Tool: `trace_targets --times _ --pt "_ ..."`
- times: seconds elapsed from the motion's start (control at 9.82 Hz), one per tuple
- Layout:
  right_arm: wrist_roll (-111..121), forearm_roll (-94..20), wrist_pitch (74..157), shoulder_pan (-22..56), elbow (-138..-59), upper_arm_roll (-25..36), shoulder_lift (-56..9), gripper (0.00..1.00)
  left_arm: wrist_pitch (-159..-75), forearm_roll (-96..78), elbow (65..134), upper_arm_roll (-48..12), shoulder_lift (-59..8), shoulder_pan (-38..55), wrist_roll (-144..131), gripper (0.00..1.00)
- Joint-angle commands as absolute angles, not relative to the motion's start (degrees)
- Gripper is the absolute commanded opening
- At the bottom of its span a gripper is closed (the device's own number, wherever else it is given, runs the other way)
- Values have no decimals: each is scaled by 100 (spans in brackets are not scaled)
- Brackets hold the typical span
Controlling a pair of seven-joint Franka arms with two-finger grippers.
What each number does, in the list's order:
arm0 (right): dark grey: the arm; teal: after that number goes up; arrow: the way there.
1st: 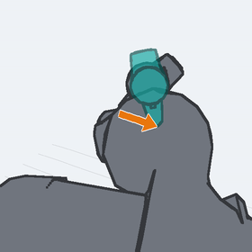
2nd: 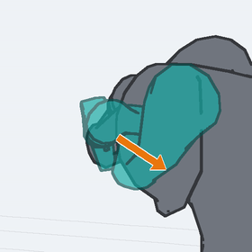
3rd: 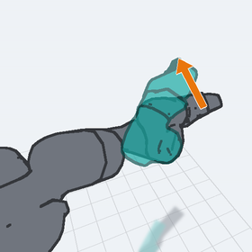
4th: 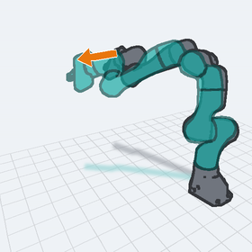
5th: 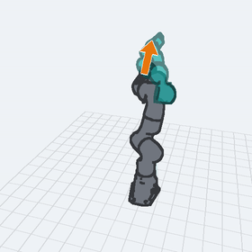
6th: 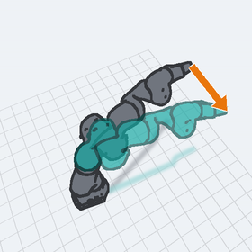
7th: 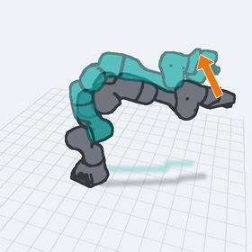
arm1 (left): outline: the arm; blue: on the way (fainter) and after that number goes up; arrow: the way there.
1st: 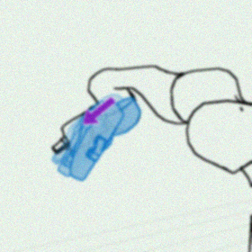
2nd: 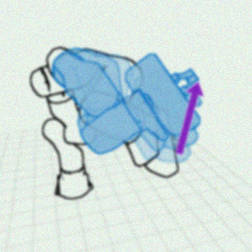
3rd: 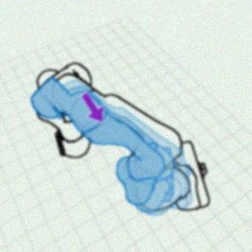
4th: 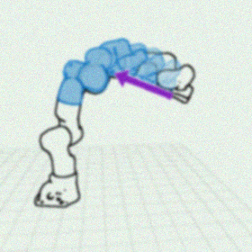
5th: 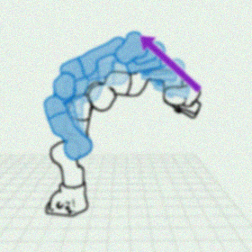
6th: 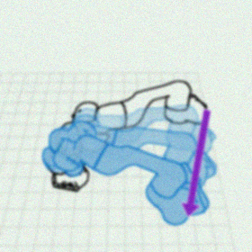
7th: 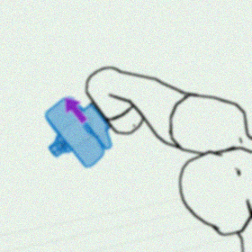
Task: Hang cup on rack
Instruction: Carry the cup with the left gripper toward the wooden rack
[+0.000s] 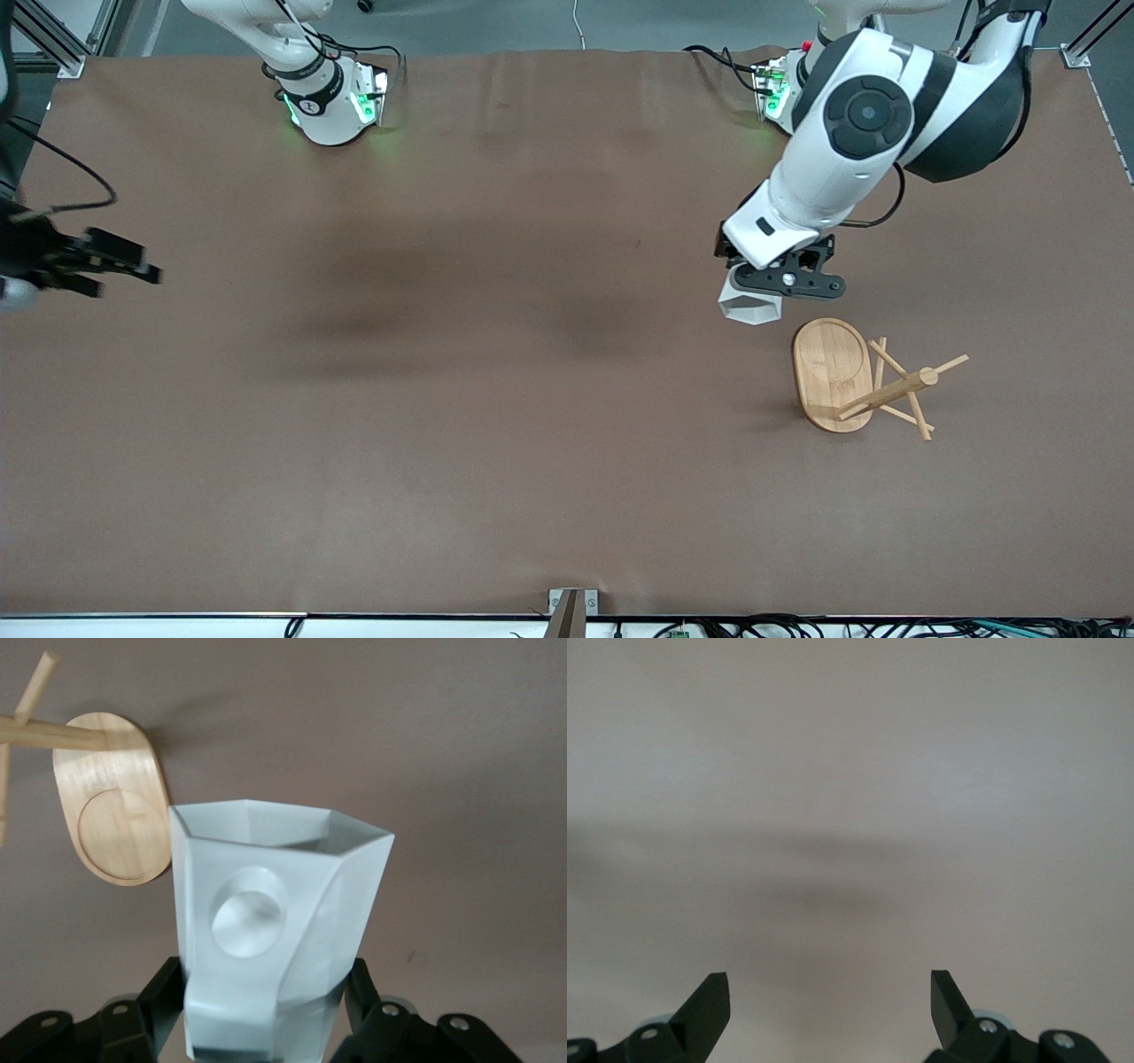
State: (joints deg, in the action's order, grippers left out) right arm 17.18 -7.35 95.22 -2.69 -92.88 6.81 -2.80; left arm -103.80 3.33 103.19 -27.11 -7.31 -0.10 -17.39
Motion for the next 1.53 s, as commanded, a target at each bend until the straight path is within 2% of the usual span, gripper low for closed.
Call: trace_targets --times 0.0,0.31,0.41,0.71,1.43 --pt "1600 -387 9160 -378 -8589 641 -281 100 -10564 404 10880 -2777 -554 -411 -1067 2" --pt "1609 -125 8002 -299 -7684 835 -264 100 -10670 404 11074 -2777 -554 -799 -248 3" --pt "1495 -71 7807 -281 -7690 835 -116 100 -10696 404 11144 -2777 -562 -869 -37 3" --pt "1415 26 8024 -290 -8233 853 271 100 -10784 404 11153 -2769 -659 -1229 728 3" --pt "1275 123 8419 -193 -8463 817 237 98 -10863 431 11083 -2742 -896 -1415 1449 3"
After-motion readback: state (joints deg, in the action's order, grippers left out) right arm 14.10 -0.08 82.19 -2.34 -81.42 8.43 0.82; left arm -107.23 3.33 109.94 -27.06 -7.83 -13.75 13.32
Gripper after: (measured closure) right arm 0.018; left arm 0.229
